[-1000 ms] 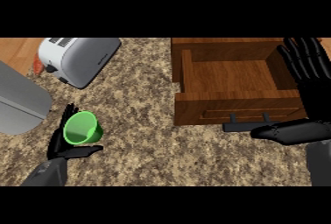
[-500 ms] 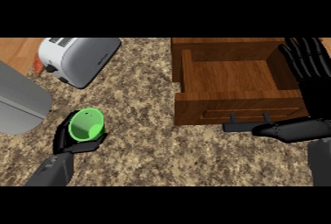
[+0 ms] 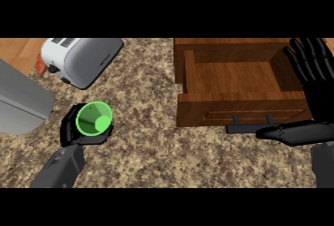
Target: Pick up the cup, place it into the drawer and close the drawer
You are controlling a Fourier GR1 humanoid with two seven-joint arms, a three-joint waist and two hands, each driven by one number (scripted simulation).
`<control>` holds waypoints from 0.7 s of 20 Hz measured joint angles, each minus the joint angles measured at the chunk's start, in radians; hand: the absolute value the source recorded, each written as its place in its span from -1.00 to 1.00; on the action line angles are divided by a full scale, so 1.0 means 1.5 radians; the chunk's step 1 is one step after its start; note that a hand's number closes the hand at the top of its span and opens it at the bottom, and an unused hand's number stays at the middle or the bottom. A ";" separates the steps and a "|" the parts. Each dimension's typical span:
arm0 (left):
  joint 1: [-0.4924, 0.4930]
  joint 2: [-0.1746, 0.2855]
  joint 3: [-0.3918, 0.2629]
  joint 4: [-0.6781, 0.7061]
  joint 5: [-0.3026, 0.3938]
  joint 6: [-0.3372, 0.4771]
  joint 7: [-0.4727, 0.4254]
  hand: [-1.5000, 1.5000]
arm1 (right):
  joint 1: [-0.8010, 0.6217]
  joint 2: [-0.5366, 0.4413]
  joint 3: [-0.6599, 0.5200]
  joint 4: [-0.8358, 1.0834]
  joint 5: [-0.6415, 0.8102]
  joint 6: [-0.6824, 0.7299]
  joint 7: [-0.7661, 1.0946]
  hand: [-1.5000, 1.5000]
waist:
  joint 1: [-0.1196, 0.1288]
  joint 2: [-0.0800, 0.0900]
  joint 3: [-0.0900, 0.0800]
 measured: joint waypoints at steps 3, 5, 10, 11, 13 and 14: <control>-0.016 -0.013 -0.010 -0.018 -0.002 -0.008 0.005 1.00 | 0.004 0.001 0.003 -0.007 0.003 -0.002 0.003 -1.00 | 0.003 -0.002 0.001; -0.035 -0.024 -0.022 -0.040 -0.004 -0.014 0.017 1.00 | 0.014 0.000 0.000 -0.014 0.000 0.001 0.006 -1.00 | 0.006 -0.004 0.001; -0.074 -0.055 -0.061 -0.114 -0.013 -0.016 0.063 1.00 | 0.017 -0.001 -0.002 -0.011 0.007 -0.003 0.006 -1.00 | 0.015 -0.008 0.002; -0.085 -0.062 -0.067 -0.127 -0.015 -0.013 0.070 1.00 | 0.021 -0.006 -0.006 -0.012 0.002 0.003 0.004 -1.00 | 0.015 -0.008 0.002; -0.111 -0.073 -0.081 -0.160 -0.015 -0.012 0.102 1.00 | 0.019 -0.002 -0.007 -0.005 0.008 -0.001 -0.006 -1.00 | 0.018 -0.009 0.003; -0.119 -0.077 -0.088 -0.181 -0.015 -0.012 0.122 1.00 | 0.029 -0.001 -0.006 -0.011 0.011 -0.001 -0.008 -1.00 | 0.018 -0.010 0.003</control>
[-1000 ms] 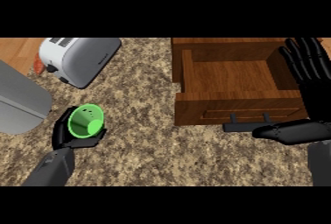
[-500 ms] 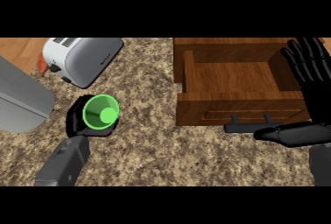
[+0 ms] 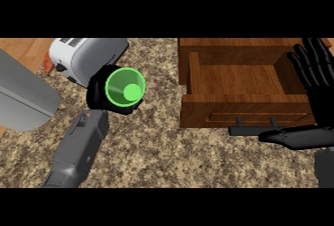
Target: Pick up the cup, place it into the drawer and close the drawer
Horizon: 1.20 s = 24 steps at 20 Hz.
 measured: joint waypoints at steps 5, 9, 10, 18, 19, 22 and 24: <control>-0.075 -0.026 -0.043 -0.088 0.012 0.037 0.128 1.00 | 0.017 0.003 -0.001 0.001 0.005 0.000 -0.010 -1.00 | 0.001 -0.002 0.000; -0.136 -0.035 -0.087 -0.141 0.030 0.091 0.234 1.00 | 0.015 -0.005 -0.011 0.007 -0.003 0.009 -0.015 -1.00 | -0.002 -0.001 0.000; -0.164 -0.036 -0.096 -0.143 0.036 0.111 0.259 1.00 | 0.006 -0.005 -0.009 0.010 -0.001 0.005 -0.009 -1.00 | -0.005 0.000 0.000; -0.316 -0.040 -0.174 -0.064 0.077 0.242 0.376 1.00 | 0.010 -0.007 -0.009 0.003 -0.003 0.013 -0.015 -1.00 | -0.024 0.006 0.000; -0.334 -0.040 -0.184 -0.043 0.084 0.256 0.388 1.00 | 0.009 -0.006 -0.008 0.002 -0.004 0.014 -0.016 -1.00 | -0.029 0.007 0.000; -0.373 -0.040 -0.218 0.015 0.107 0.285 0.413 1.00 | -0.010 -0.005 -0.007 0.021 -0.004 0.014 -0.021 -1.00 | -0.037 0.010 0.000; -0.401 -0.040 -0.236 0.055 0.117 0.307 0.429 1.00 | -0.018 -0.003 -0.004 0.018 -0.006 0.012 -0.016 -1.00 | -0.047 0.013 0.001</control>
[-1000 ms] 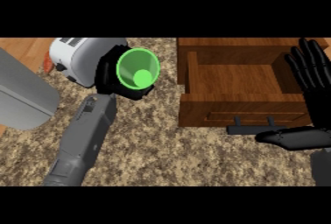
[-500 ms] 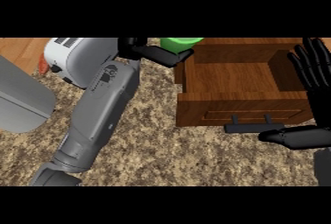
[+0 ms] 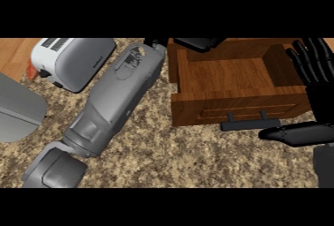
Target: Pick up the cup, place it into the drawer and close the drawer
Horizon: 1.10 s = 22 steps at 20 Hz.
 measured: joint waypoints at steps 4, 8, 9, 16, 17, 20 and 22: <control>-0.016 0.000 -0.044 0.064 0.023 0.007 0.007 1.00 | -0.013 0.003 0.011 0.001 0.001 0.004 -0.002 -1.00 | -0.021 0.006 0.000; -0.023 0.000 -0.091 0.108 0.033 -0.020 0.034 1.00 | -0.029 0.008 0.018 0.010 0.000 0.004 -0.004 -1.00 | -0.041 0.011 0.001; -0.020 0.000 -0.102 0.114 0.037 -0.027 0.036 1.00 | -0.035 0.009 0.022 0.009 0.000 0.005 -0.003 -1.00 | -0.047 0.013 0.001; -0.001 0.000 -0.157 0.124 0.069 -0.045 0.034 -1.00 | -0.067 0.012 0.040 0.026 -0.004 0.019 -0.005 -1.00 | -0.077 0.023 0.000; 0.004 0.000 -0.157 0.122 0.078 -0.044 0.027 -1.00 | -0.071 0.014 0.045 0.027 -0.008 0.025 -0.004 -1.00 | -0.082 0.024 0.000; 0.016 0.000 -0.152 0.110 0.111 -0.041 0.008 -1.00 | -0.079 0.024 0.066 0.031 -0.036 0.053 -0.005 1.00 | -0.093 0.027 0.000; 0.026 0.000 -0.148 0.097 0.136 -0.048 -0.013 -1.00 | -0.090 0.026 0.083 0.034 -0.057 0.080 -0.002 1.00 | -0.093 0.028 0.000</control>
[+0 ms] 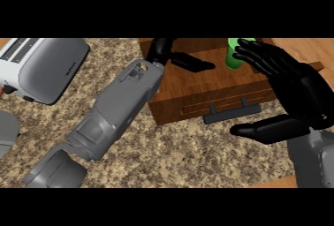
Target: Pick up the cup, place it into the drawer and close the drawer
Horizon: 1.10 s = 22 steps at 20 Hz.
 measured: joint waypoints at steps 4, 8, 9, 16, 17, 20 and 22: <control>0.007 0.000 0.016 -0.029 0.049 -0.014 -0.053 -1.00 | -0.004 -0.005 0.040 0.002 -0.052 0.070 0.016 1.00 | 0.003 -0.002 -0.001; 0.000 0.000 0.033 -0.038 0.089 -0.001 -0.088 -1.00 | 0.013 -0.050 0.087 0.002 -0.054 0.148 0.049 1.00 | 0.017 -0.009 -0.001; 0.000 0.000 0.036 -0.038 0.095 0.005 -0.096 -1.00 | 0.022 -0.065 0.100 -0.001 -0.045 0.166 0.055 1.00 | 0.023 -0.011 -0.001; 0.001 0.000 0.038 -0.025 0.132 0.031 -0.124 -1.00 | 0.058 -0.141 0.141 -0.018 0.099 0.197 0.061 -1.00 | 0.067 -0.023 0.000; 0.003 0.000 0.038 -0.026 0.138 0.032 -0.126 -1.00 | 0.063 -0.142 0.152 -0.015 0.134 0.188 0.056 -1.00 | 0.075 -0.024 0.000; 0.026 0.000 0.039 -0.030 0.152 0.022 -0.155 -1.00 | 0.083 -0.130 0.189 0.007 0.233 0.147 0.033 -1.00 | 0.093 -0.025 0.000; 0.039 0.003 0.045 -0.037 0.156 0.007 -0.165 -1.00 | 0.085 -0.122 0.206 0.048 0.289 0.119 0.018 -1.00 | 0.112 -0.027 0.000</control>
